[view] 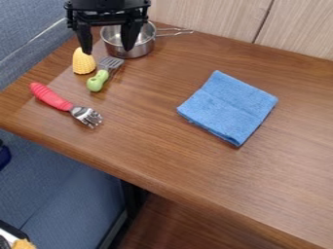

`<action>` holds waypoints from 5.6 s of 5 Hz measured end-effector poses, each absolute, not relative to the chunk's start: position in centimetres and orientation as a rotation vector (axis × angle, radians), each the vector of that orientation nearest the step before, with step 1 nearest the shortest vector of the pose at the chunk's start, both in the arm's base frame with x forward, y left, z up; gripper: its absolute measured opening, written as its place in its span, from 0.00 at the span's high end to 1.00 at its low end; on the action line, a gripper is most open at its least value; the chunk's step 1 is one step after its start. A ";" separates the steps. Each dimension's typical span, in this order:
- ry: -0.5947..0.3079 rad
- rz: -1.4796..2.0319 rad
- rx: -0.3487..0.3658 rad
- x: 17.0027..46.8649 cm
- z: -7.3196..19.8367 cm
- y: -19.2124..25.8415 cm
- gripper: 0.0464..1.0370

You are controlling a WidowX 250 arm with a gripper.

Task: Moved the silver pot on the top of the blue towel

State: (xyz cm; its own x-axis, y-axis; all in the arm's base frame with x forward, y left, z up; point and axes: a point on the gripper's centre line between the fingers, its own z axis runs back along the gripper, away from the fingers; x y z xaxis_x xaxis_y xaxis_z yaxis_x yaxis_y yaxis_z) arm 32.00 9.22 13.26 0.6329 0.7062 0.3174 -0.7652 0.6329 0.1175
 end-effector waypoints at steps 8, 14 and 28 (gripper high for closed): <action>-0.236 0.271 0.119 44.1 8.9 12.0 0.04; -0.203 0.192 0.137 43.8 5.4 11.4 0.96; -0.283 -0.261 0.077 35.2 7.5 -11.1 0.97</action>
State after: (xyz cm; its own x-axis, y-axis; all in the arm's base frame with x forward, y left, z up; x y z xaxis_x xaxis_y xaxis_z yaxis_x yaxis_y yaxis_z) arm 35.18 -11.10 7.46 0.9268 -0.2650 0.2663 0.2433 0.9635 0.1118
